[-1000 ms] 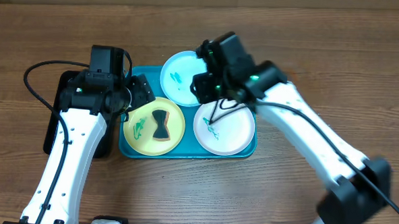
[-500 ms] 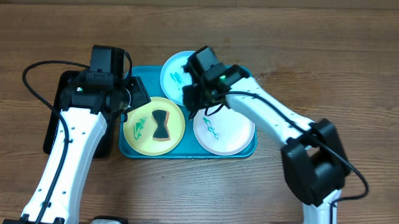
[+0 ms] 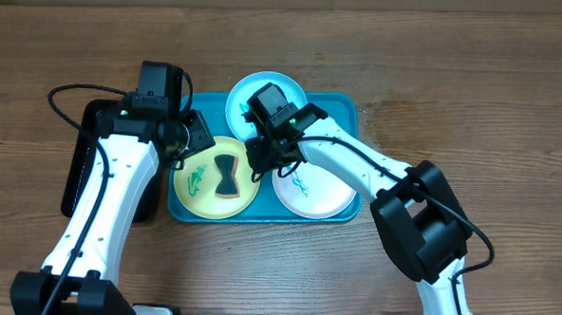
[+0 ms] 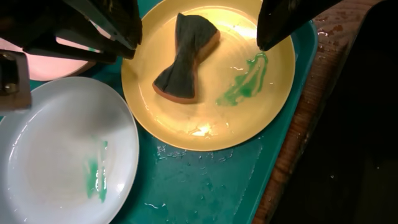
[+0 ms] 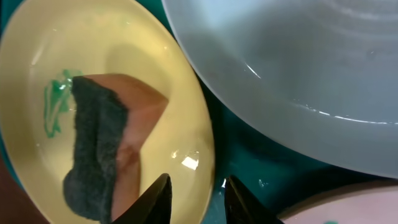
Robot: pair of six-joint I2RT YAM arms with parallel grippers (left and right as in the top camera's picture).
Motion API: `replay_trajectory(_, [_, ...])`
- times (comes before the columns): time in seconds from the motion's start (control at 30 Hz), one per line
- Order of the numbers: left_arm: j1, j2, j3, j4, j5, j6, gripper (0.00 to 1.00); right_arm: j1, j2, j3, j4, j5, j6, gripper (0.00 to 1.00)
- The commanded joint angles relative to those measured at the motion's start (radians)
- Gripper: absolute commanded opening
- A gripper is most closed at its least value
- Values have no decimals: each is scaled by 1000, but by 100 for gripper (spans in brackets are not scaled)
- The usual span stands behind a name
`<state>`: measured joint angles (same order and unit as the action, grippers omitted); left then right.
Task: Clean dirty plates on tray and stack at the side
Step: 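Scrub the yellow plate with the sponge in the left gripper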
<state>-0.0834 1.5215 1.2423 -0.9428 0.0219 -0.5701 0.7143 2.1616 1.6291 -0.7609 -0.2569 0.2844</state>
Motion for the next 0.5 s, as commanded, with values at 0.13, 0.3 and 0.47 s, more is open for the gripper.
replay_trajectory(0.13, [6,10,4,2,-14,17,60,10,59,11,11,12,1,30])
replay_trajectory(0.3, [6,10,4,-1,-14,52,62,10,74,11,9,13,1,25])
replay_trajectory(0.47, [4,10,-18,5,27,55,39,10,74,11,12,12,1,16])
